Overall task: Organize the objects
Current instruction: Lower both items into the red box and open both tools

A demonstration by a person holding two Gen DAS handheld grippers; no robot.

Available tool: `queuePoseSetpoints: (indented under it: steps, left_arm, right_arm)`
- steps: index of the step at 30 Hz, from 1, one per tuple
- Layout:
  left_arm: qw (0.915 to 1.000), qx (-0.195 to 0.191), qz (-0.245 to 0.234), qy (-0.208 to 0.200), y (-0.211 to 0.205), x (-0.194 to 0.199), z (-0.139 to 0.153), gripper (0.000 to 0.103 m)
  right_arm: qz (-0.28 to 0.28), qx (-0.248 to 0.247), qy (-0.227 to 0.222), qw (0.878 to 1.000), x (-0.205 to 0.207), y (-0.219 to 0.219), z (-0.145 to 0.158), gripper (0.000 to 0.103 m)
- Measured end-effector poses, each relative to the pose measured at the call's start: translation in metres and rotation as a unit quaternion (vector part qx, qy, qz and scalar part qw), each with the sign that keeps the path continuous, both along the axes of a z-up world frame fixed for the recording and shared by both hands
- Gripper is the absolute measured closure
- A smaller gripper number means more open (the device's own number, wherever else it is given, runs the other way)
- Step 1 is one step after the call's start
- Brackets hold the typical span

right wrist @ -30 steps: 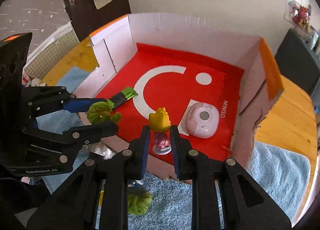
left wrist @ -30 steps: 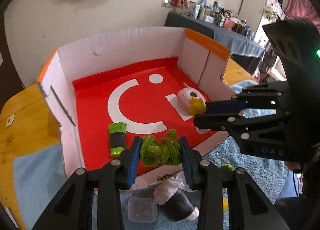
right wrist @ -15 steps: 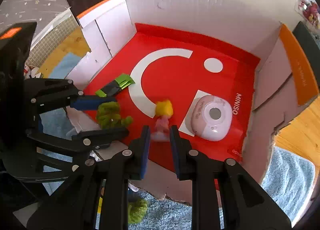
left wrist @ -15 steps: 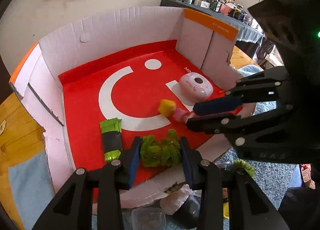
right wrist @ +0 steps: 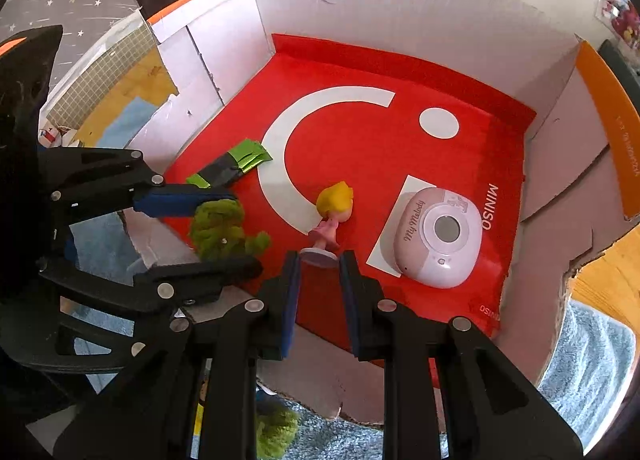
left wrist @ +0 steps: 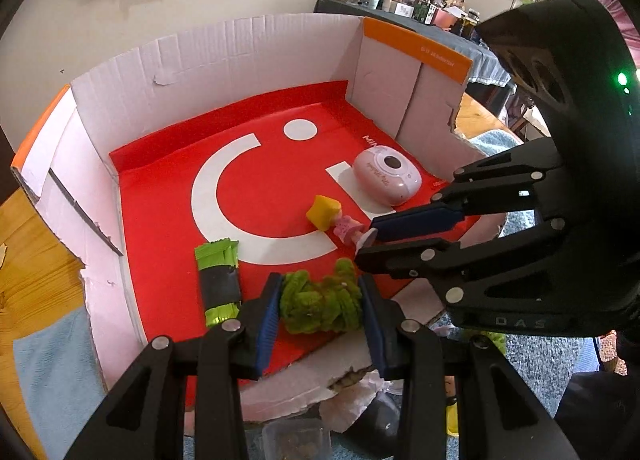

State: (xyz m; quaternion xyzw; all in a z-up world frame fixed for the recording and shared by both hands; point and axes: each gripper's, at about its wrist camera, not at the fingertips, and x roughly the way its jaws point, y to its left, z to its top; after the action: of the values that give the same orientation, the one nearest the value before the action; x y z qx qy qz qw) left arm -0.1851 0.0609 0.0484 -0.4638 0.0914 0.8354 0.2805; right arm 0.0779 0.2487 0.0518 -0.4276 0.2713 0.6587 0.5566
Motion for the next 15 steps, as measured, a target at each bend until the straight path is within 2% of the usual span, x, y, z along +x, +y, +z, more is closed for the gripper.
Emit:
queuePoseSetpoints:
  steps: [15]
  left_arm:
    - [1.0000,0.002,0.002,0.000,-0.0003,0.0008,-0.0025,0.060]
  right_arm:
    - [-0.004,0.004,-0.008,1.000,-0.0019,-0.0027,0.0014,0.083]
